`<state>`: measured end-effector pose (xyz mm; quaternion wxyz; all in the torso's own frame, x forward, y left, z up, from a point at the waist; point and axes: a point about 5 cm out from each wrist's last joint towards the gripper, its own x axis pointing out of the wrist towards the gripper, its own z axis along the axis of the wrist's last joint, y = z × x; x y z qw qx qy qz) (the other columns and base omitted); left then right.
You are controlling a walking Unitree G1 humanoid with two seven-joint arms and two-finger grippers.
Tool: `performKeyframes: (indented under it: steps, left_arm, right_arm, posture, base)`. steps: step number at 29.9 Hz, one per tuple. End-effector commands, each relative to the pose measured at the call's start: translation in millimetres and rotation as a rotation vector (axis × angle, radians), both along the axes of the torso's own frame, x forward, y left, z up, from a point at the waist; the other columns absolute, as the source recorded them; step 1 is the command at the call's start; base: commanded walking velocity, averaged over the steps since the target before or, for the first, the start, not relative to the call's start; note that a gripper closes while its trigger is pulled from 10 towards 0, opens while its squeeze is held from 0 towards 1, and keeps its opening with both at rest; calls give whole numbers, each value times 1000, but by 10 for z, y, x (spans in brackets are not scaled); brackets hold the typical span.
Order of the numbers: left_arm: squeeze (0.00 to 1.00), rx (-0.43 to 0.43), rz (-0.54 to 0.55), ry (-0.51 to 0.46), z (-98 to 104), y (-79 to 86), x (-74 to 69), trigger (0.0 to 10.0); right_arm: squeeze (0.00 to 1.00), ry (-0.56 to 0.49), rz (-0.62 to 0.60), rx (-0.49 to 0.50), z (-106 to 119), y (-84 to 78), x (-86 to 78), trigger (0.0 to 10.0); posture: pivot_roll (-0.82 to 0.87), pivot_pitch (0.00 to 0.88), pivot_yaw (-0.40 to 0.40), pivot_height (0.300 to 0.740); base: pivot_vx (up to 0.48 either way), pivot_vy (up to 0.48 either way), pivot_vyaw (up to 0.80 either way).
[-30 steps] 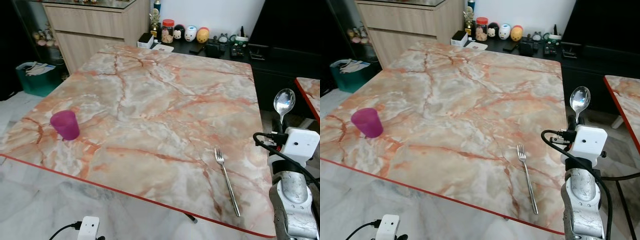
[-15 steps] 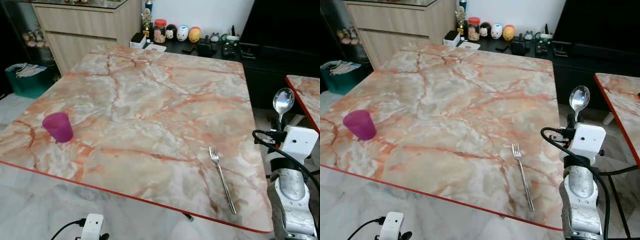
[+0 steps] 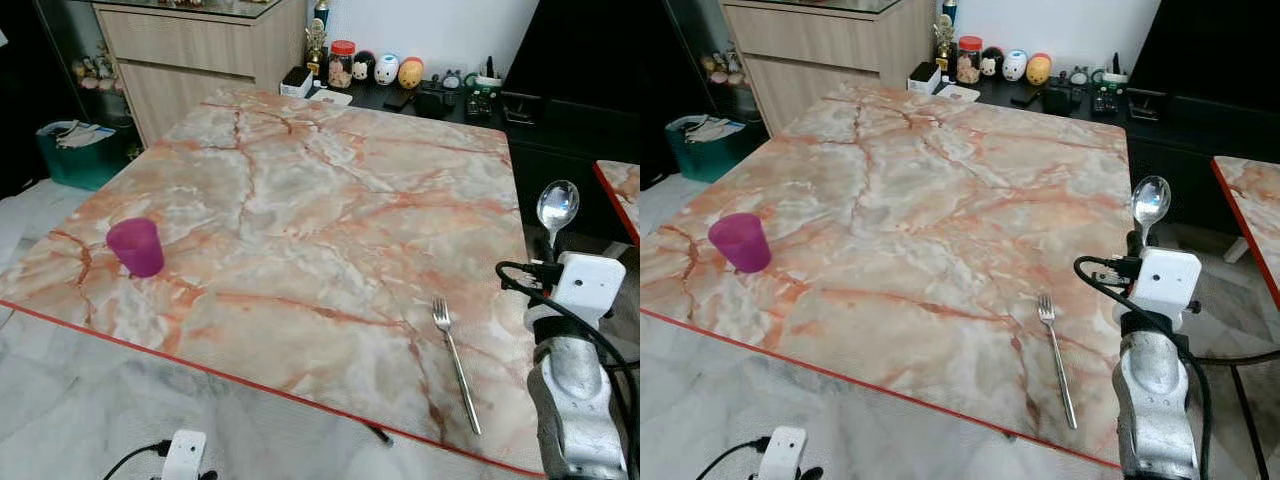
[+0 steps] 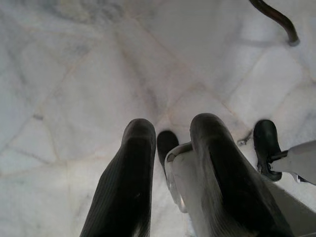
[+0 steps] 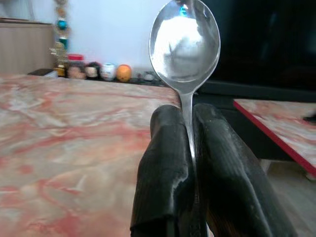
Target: Setting the table
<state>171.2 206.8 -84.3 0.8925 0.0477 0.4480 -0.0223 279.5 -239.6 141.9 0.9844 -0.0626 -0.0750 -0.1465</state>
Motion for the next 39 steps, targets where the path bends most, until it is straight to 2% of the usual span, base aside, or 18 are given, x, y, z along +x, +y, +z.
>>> performKeyframes:
  steps: [1,13,17,20,39]
  left_arm:
    - [0,4,-17,8,-10,-9,-18,10000]
    - [0,5,-48,3,-12,-66,-4,10000]
    - [0,9,-57,2,-11,-70,-2,10000]
    - [0,10,-60,1,-10,-71,-1,10000]
    - [0,8,-72,-3,-8,-100,13,10000]
  right_arm:
    - [0,-3,-10,-2,10,-35,0,10000]
    - [0,-24,-12,4,47,-27,20,10000]
    - [0,-18,-13,13,41,-33,26,10000]
    - [0,-19,-6,16,42,-28,30,10000]
    - [0,-40,0,10,64,-18,34,10000]
  posture:
    - [-1,0,-43,740]
    - [1,0,-45,740]
    - [0,0,-44,740]
    - [2,0,-45,740]
    - [-1,0,-44,740]
  base:
    - [0,0,-719]
    - [0,0,0]
    - [0,-312,0]
    - [0,-345,-746]
    - [0,-345,0]
